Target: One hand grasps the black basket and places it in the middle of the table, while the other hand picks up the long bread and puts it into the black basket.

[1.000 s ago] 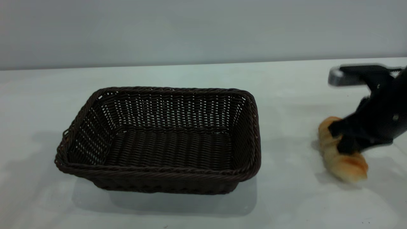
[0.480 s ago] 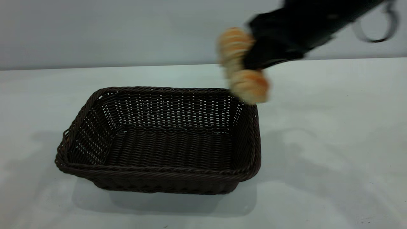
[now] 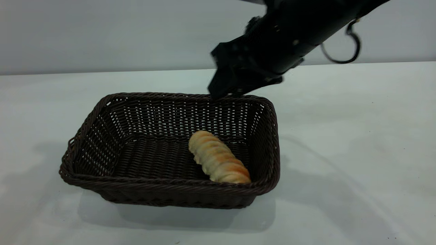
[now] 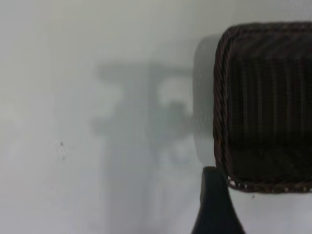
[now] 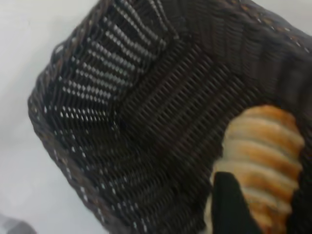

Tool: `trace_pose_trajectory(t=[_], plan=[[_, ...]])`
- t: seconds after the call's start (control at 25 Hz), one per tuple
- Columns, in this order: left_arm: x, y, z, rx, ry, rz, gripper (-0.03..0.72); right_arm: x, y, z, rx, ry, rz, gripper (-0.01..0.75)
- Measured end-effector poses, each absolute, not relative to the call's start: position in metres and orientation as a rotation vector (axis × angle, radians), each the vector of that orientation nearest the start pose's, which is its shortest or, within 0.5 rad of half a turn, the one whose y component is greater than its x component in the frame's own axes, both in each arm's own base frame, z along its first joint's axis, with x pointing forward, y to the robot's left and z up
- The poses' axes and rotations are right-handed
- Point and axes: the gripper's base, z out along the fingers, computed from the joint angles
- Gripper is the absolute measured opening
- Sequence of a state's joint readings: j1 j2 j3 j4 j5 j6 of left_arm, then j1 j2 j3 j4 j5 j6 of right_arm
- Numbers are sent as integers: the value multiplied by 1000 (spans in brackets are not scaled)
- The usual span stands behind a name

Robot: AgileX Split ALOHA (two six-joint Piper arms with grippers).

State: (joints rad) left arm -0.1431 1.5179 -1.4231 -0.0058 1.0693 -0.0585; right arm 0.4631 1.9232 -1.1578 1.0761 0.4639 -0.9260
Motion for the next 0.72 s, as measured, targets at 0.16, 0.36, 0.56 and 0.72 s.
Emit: trace_pose_trajectory(t=[0.16, 0.36, 0.56, 0.72], plan=[[289, -42, 376, 147, 2576, -64, 547, 331, 167, 195, -579, 2602, 634, 399], [239, -33, 409, 180, 2478, -36, 547, 304, 119, 237, -558, 2802, 174, 385], [193, -26, 399, 188, 2474, -28, 547, 259, 82, 290, -423, 2792, -105, 384], [150, -20, 391, 183, 2408, -33, 547, 208, 61, 318, -358, 2734, -107, 384]])
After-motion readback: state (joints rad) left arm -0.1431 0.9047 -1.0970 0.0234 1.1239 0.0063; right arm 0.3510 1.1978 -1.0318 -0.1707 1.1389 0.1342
